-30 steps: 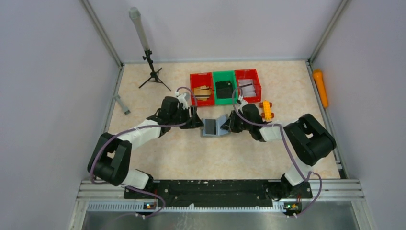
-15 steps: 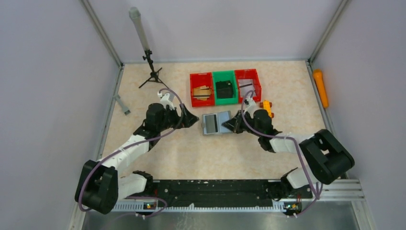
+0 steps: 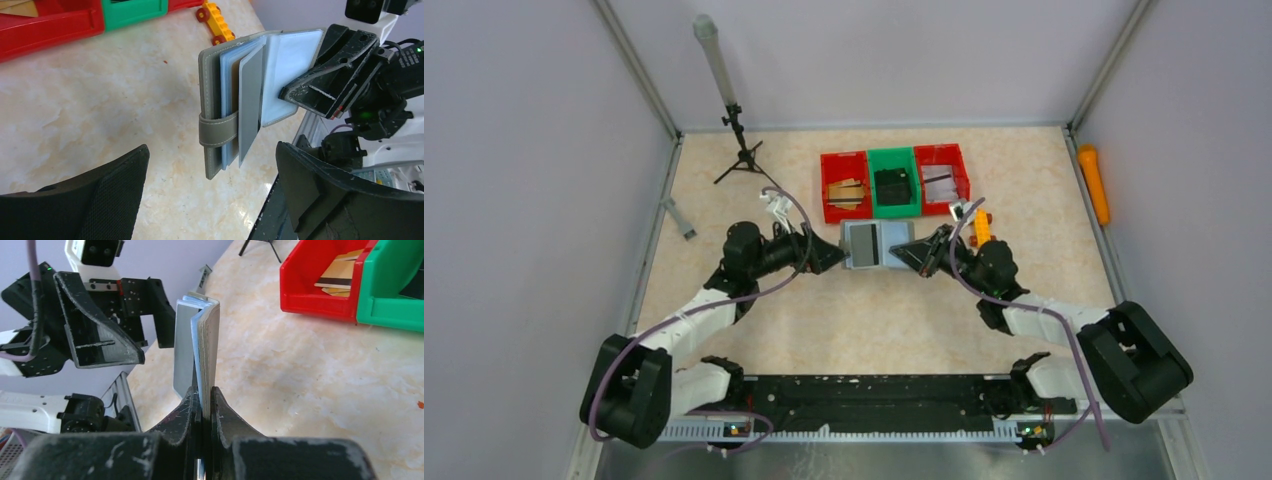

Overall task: Take the credit cards out of the card holder
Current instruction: Pick up the card holder from the center of the board, then remove the credit card from the card holder.

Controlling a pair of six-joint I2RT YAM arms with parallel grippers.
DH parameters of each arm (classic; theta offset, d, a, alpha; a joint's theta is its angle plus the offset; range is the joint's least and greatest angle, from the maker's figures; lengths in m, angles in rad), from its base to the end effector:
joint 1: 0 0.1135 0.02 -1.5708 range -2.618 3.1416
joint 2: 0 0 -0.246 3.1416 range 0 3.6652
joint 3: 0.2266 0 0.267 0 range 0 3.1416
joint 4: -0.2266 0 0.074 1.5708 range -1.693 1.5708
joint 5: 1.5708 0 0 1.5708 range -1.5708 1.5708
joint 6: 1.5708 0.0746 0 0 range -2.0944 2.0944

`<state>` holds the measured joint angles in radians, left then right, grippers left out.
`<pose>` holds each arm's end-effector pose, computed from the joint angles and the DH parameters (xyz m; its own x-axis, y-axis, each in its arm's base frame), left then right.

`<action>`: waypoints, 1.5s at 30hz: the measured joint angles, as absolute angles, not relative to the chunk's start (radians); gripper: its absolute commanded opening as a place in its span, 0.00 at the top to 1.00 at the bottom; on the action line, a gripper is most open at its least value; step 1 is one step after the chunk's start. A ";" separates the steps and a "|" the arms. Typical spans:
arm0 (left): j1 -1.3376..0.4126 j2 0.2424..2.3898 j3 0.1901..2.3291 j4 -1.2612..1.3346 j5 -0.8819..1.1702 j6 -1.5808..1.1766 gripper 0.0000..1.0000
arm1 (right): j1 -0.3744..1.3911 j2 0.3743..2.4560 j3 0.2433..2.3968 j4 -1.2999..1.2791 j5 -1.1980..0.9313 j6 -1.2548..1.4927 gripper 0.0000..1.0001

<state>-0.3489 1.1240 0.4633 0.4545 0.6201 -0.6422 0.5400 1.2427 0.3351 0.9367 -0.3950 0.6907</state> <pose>0.2556 -0.1391 0.1955 -0.6409 -0.2855 -0.7126 0.5356 0.4986 -0.6815 0.2348 0.1742 0.1824 -0.4933 0.3899 -0.7776 -0.6360 0.4483 0.6282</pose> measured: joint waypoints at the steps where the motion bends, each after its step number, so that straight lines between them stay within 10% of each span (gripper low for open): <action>1: -0.349 1.133 0.463 0.474 0.639 -0.652 0.01 | 0.540 1.243 0.332 0.952 -0.405 0.694 1.00; 14: -0.349 1.244 0.463 0.654 0.813 -0.758 0.41 | 0.540 1.313 0.323 1.105 -0.526 0.759 0.99; 22: -0.349 1.244 0.464 0.666 0.823 -0.755 0.83 | 0.540 1.351 0.326 1.108 -0.550 0.763 0.65; 31: -0.349 1.263 0.483 0.563 0.793 -0.718 0.90 | 0.540 1.293 0.350 0.915 -0.417 0.671 0.41; 45: -0.349 1.302 0.545 0.357 0.658 -0.636 0.90 | 0.548 1.249 0.354 0.871 -0.378 0.575 0.56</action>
<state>-0.3489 1.3018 0.5446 0.3573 0.6579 -0.6361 0.5480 1.2488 0.3538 0.8711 -0.3779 0.5755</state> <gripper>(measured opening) 0.144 0.478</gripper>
